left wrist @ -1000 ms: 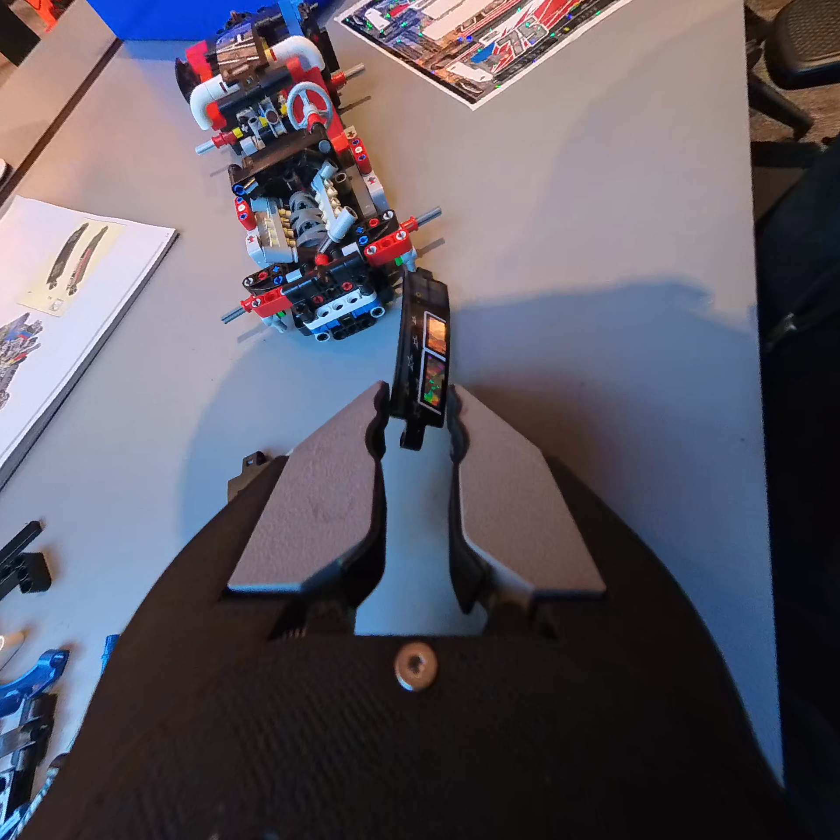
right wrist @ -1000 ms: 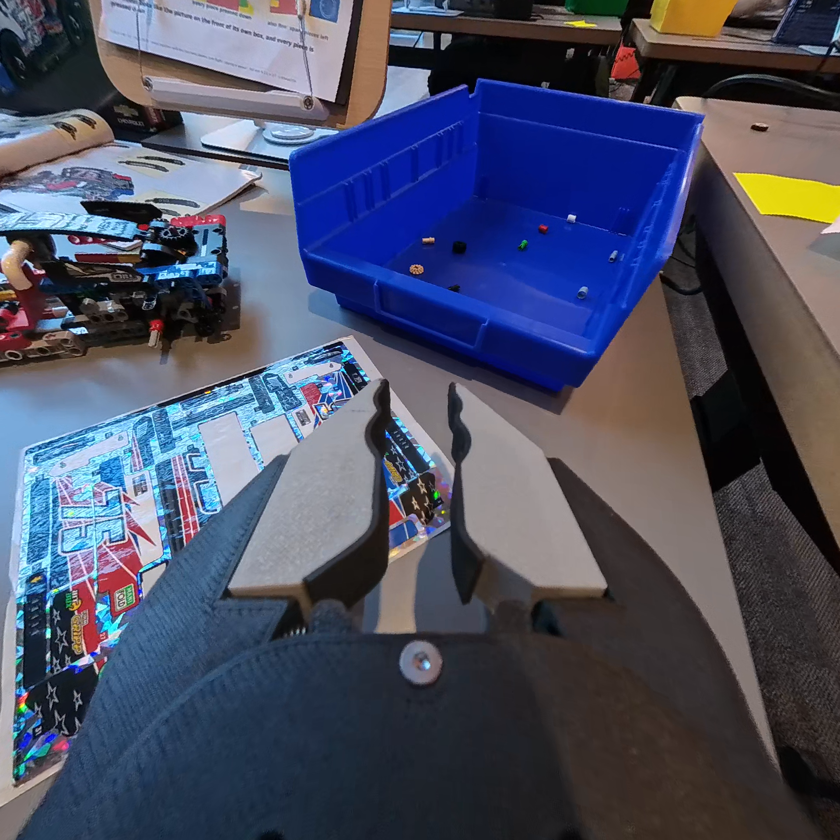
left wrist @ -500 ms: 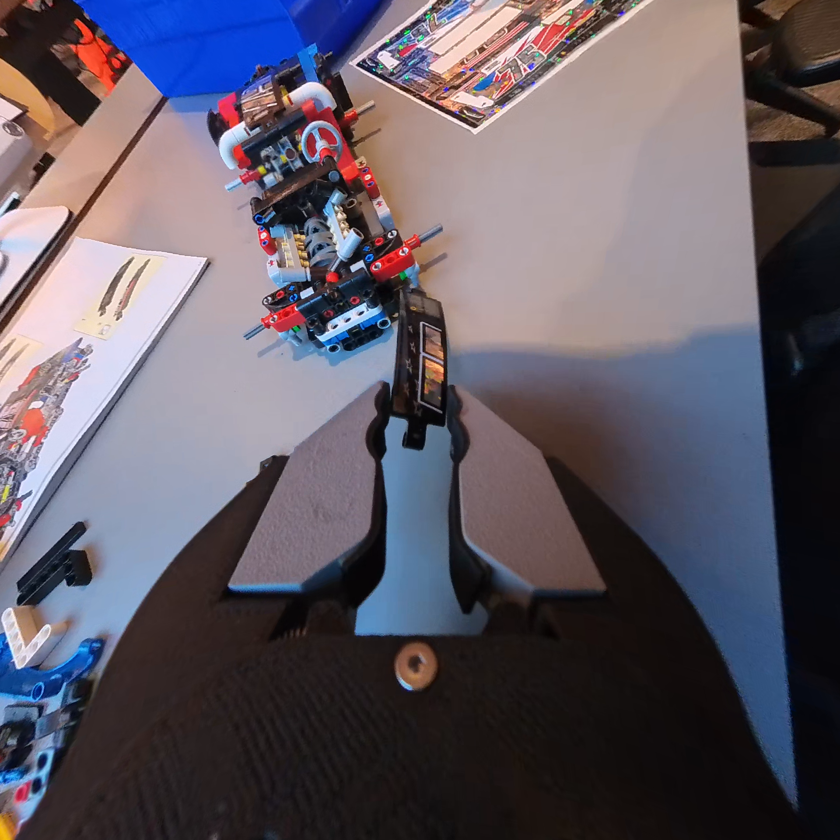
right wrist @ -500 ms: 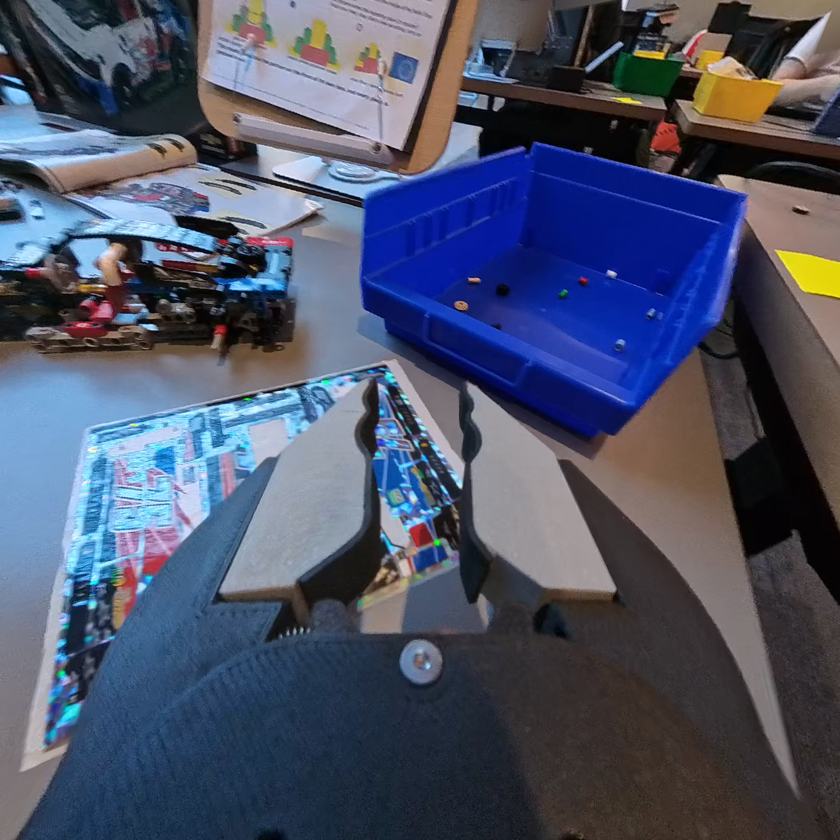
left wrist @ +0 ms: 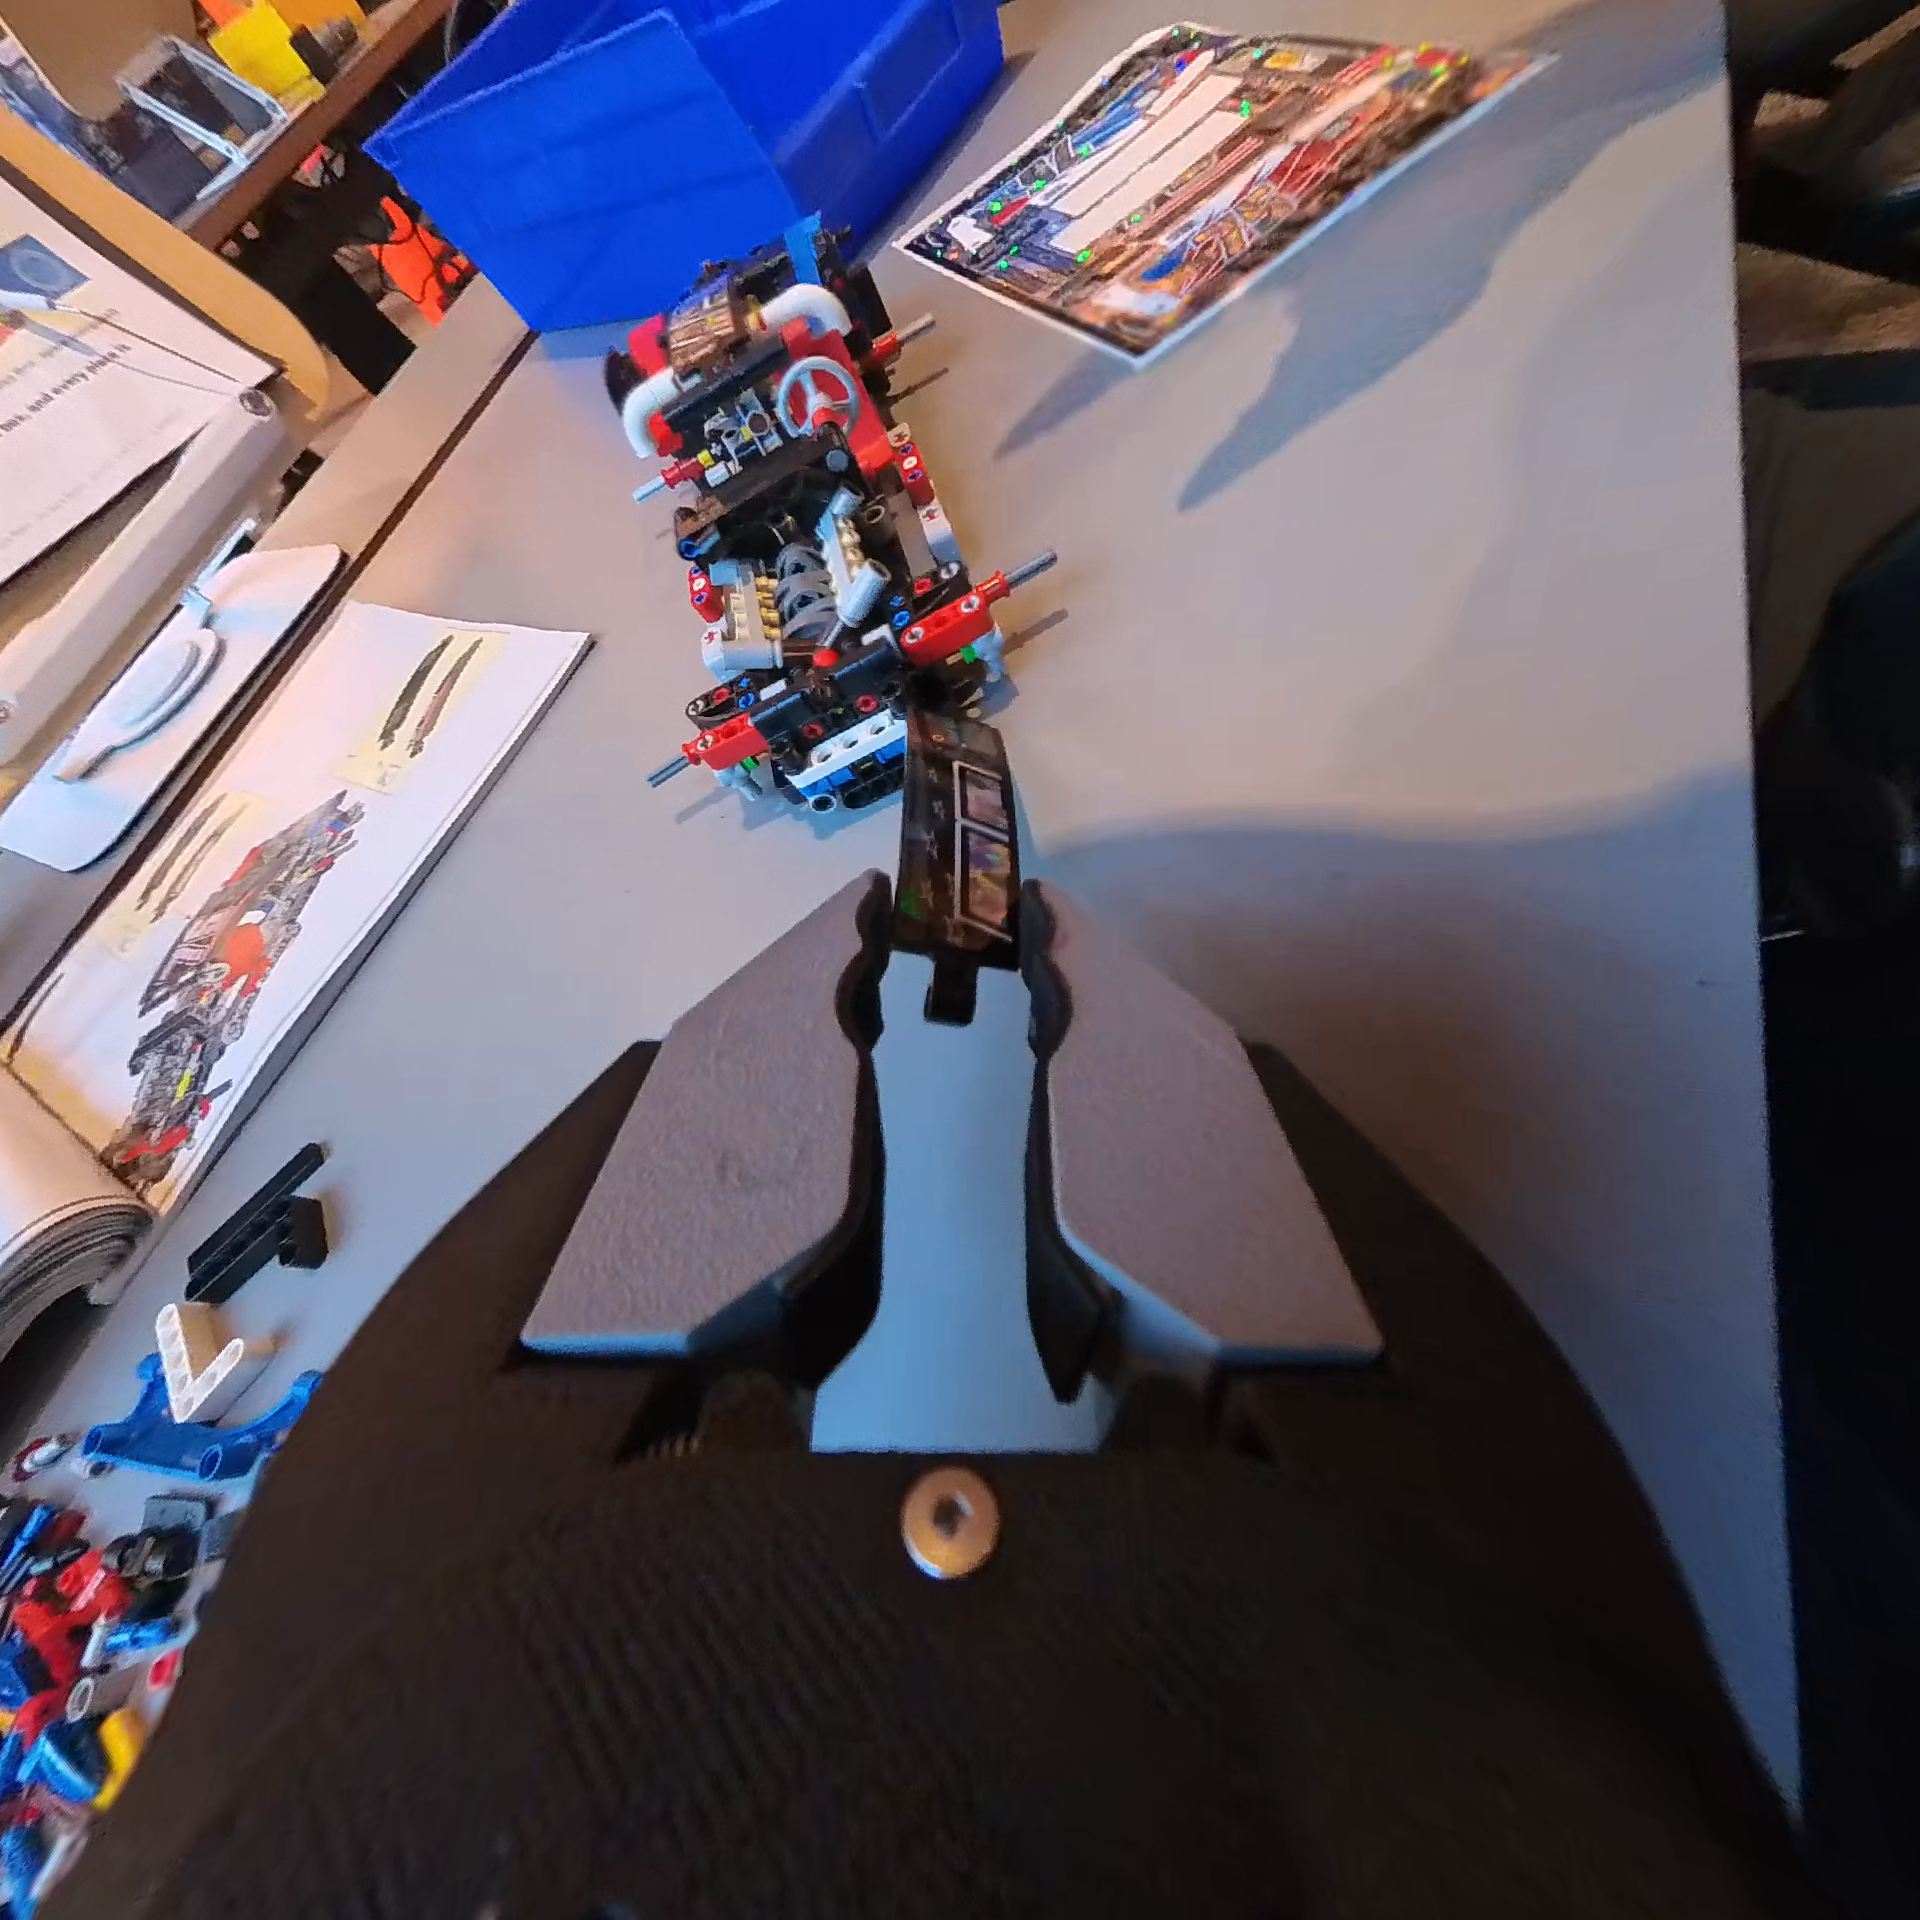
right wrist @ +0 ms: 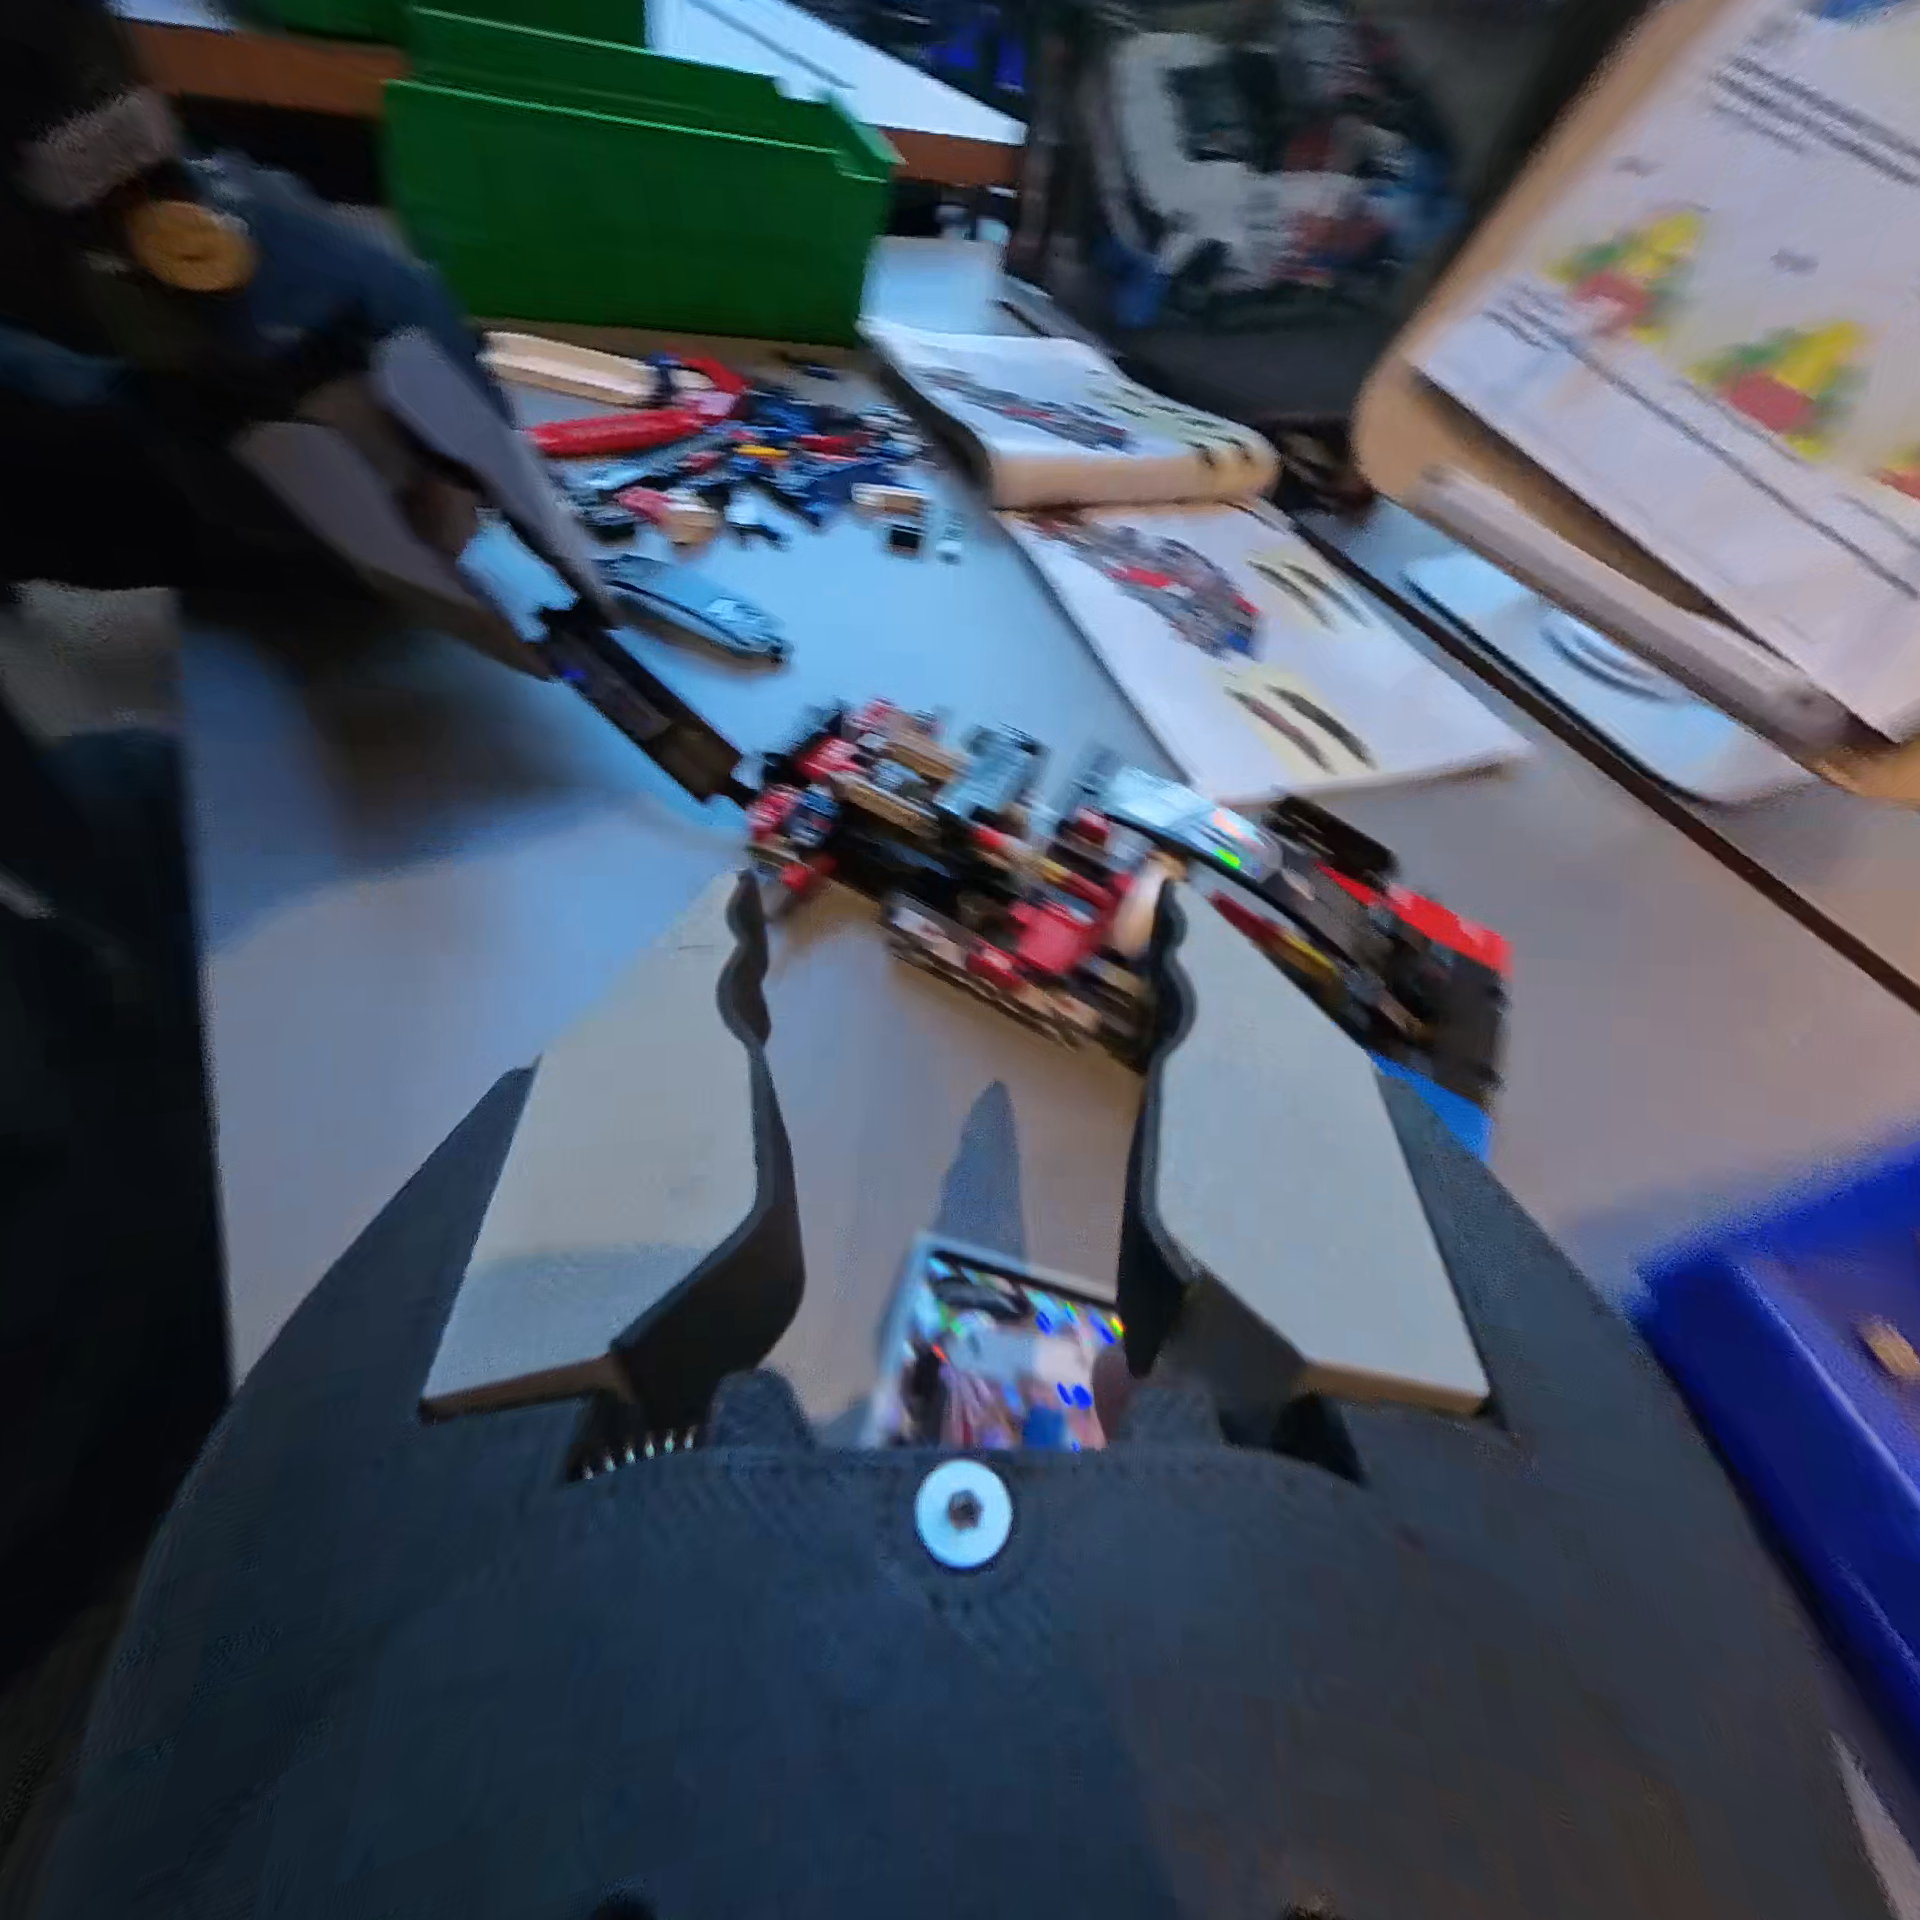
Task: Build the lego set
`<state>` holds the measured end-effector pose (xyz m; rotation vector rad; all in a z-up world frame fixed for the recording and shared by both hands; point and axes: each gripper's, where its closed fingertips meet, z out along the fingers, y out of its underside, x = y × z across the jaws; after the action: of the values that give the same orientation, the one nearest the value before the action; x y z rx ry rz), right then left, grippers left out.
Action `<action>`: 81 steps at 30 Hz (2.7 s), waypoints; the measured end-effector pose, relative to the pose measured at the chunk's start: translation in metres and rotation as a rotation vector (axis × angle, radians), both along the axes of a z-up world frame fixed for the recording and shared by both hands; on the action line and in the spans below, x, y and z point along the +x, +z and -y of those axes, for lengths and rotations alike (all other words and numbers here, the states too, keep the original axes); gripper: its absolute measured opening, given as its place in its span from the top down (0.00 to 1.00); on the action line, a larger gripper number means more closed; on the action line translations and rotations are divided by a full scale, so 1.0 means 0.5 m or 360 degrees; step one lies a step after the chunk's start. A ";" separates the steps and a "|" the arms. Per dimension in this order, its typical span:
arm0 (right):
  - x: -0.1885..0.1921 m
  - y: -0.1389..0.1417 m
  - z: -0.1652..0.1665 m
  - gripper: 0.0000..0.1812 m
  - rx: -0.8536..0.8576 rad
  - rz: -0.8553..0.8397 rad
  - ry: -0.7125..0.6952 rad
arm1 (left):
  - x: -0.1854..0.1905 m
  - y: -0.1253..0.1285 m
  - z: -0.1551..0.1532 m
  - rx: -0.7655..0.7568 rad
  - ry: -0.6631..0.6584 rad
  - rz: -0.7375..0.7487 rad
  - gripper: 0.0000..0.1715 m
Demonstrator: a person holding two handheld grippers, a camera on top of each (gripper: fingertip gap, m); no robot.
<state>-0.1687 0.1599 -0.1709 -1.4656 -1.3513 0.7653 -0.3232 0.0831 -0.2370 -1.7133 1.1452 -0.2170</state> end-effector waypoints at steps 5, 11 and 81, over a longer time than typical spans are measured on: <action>-0.124 -0.020 0.095 0.67 -0.0063 0.0049 0.0396 | -0.001 0.014 0.002 -0.0029 -0.0016 0.0109 0.88; -0.212 -0.086 0.151 0.74 -0.0055 0.0288 0.0572 | 0.007 0.026 0.012 -0.0086 -0.0096 0.0222 0.87; -0.227 -0.176 0.166 0.88 -0.0800 0.0603 0.0615 | -0.018 0.008 0.017 -0.0211 -0.0187 0.0182 0.80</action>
<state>-0.2824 0.0768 -0.2591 -1.8277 -1.8568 1.1805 -0.3322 0.0749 -0.2331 -1.7263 1.1694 -0.4667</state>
